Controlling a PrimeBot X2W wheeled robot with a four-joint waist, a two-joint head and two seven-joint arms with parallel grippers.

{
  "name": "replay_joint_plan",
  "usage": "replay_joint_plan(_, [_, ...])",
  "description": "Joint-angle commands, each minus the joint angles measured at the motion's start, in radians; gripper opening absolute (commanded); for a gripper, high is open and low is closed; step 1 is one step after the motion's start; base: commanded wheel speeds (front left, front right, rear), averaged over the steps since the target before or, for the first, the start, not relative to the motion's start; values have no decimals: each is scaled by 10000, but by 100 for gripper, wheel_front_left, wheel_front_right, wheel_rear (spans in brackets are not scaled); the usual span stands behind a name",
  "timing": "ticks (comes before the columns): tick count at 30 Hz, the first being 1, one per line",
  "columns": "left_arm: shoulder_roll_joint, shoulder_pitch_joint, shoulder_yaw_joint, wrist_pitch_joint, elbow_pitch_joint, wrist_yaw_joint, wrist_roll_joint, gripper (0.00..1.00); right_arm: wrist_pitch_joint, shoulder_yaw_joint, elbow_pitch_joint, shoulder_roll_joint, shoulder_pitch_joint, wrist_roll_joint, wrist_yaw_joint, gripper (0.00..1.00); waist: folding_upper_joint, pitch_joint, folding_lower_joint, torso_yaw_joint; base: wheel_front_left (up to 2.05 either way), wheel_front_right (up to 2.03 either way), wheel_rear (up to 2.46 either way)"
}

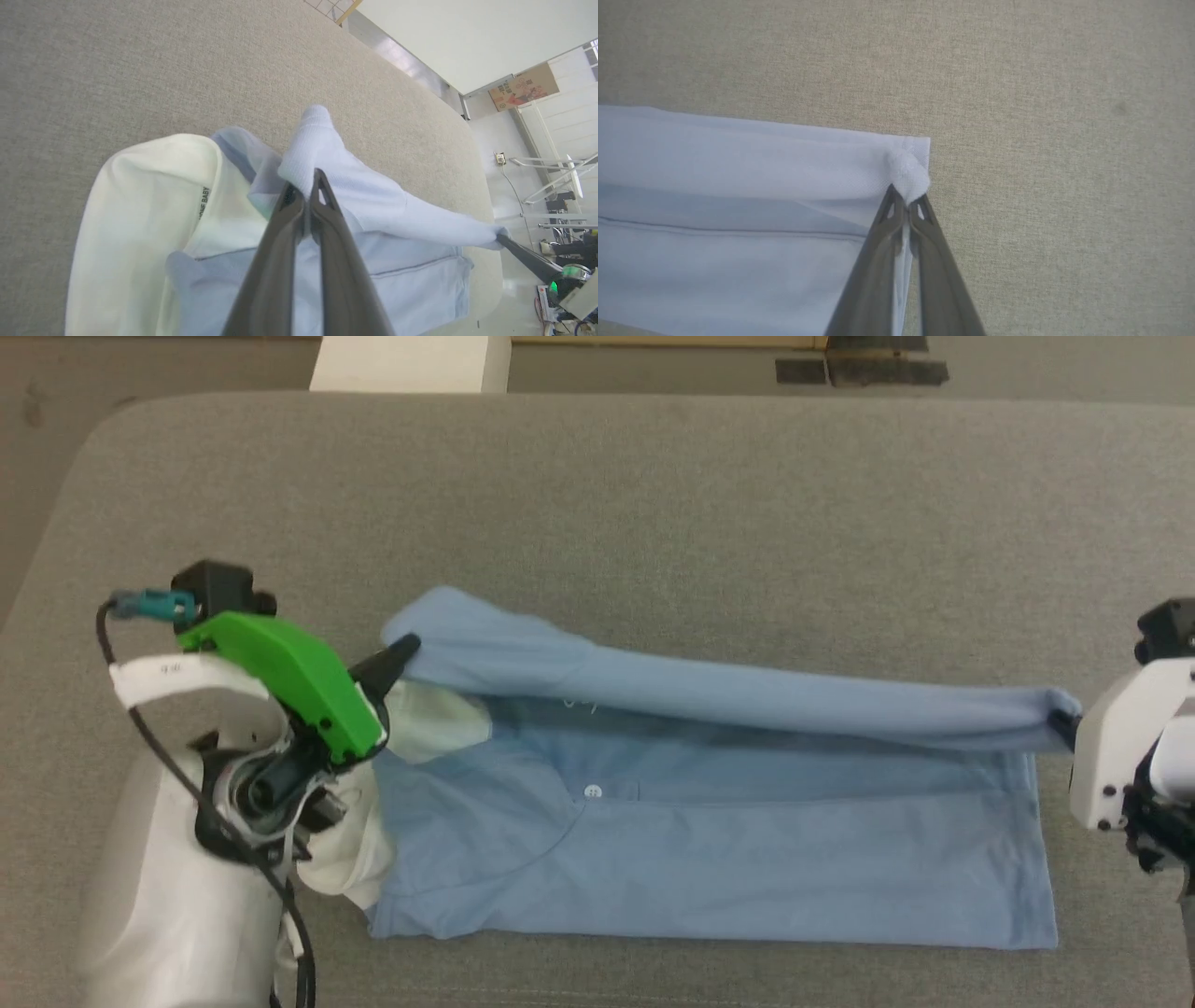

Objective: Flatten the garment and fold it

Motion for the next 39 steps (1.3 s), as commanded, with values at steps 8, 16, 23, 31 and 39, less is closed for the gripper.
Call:
replay_joint_plan(8, [-204,2255,534,-291,-904,576,-440,0,-9,13,95,219,999,-55,-13,0,0,-356,1,-60,0,0,0])
replay_joint_plan(16, [-527,2987,502,-334,51,868,-570,0,-226,430,616,562,1338,-165,-13,0,0,-127,1,-104,0,0,0])
replay_joint_plan(23, [-463,2904,443,-489,840,1021,-345,0,-602,557,1286,709,1263,-386,-13,22,0,-236,1,-92,0,0,0])
replay_joint_plan(31, [186,2979,288,-317,783,1204,174,100,-997,158,1266,550,1375,-173,-13,100,0,-1200,1,-69,0,0,0])
replay_joint_plan(39, [669,2924,541,-317,-654,1348,309,100,-657,-762,381,169,1853,293,-13,100,0,-1862,1,-78,0,0,0])
